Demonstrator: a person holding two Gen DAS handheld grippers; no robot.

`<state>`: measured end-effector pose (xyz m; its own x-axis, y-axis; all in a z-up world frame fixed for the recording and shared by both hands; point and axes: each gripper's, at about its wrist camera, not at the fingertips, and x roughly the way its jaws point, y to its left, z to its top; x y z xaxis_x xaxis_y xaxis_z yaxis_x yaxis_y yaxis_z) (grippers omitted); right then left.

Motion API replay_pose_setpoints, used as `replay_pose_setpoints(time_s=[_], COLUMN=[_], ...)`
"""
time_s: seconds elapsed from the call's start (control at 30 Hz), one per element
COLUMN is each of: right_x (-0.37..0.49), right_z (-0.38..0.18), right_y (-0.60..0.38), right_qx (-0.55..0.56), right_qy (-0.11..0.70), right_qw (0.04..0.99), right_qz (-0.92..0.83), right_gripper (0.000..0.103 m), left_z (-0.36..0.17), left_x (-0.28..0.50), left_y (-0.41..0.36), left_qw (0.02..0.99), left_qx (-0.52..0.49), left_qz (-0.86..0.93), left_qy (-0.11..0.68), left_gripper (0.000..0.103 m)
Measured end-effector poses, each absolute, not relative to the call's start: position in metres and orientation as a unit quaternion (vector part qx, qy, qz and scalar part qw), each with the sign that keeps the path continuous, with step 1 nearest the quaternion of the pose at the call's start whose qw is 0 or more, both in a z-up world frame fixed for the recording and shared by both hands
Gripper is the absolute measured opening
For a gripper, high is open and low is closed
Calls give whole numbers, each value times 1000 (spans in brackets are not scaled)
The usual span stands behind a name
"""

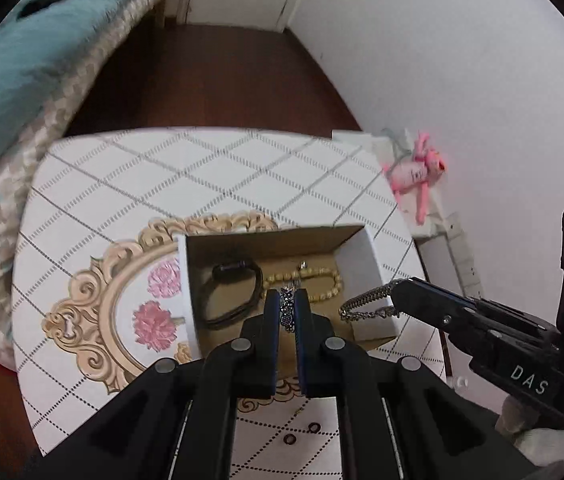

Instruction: Organize jewelry

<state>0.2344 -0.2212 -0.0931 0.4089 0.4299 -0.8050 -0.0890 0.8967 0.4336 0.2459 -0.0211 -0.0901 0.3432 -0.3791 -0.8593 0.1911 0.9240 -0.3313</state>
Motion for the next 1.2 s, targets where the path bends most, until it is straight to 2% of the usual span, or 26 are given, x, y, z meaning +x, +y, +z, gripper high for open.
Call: replay_pose_setpoints(time_s=[0.13,0.2,0.23,0.27,0.33,0.5,0.53,0.57,0.7,0.77,0.83,0.9,0.97,1.03,1.1,1.2], right_x=[241,246,248,251,258,258,257,255,246,242,236,230,225,219,214,211], right_z=[-106,-112,-115,-119,-130,-133,-129,-125,-116,-116,-121,-126,-131,-133,-133,-133], right_y=[-218,-216,-214,-213,-212,-212,-213,-213,-215,-216,-218,-220,-222,-225,-225,-223], right_qx=[162,163,161,160,151,92,81,70,22,7,-8,-14,-13,-15,-19,-22], right_qy=[535,542,549,556,577,588,582,576,558,554,551,547,546,542,537,532], right_qw=[813,806,802,797,786,794,801,807,827,831,833,837,838,841,844,847], right_qz=[163,170,172,171,163,123,117,110,69,53,35,24,16,8,2,-2], right_gripper=[10,10,10,10,11,12,13,17,38,44,62,89,96,97,103,103], left_z=[-103,-106,-106,-106,-103,-97,-96,-95,-95,-99,-104,-110,-116,-121,-123,-121], left_x=[253,255,255,256,254,251,250,247,236,228,223,218,213,209,204,199], left_y=[-18,-13,-11,-9,-2,5,6,7,6,5,5,4,2,0,-3,-5], left_qw=[803,803,803,804,812,823,827,831,846,851,852,851,849,847,847,850], left_qx=[-83,-83,-81,-81,-80,-62,-58,-50,-16,-5,-3,-2,0,5,7,7], left_qz=[-148,-128,-118,-113,-95,-71,-66,-56,-26,-11,-7,-7,-6,-4,-4,-2], left_qy=[571,577,579,578,571,560,556,551,532,525,523,525,529,532,531,527], left_gripper=[7,13,25,41,60,62,67,74,81,93,99,102,103,103,103,103])
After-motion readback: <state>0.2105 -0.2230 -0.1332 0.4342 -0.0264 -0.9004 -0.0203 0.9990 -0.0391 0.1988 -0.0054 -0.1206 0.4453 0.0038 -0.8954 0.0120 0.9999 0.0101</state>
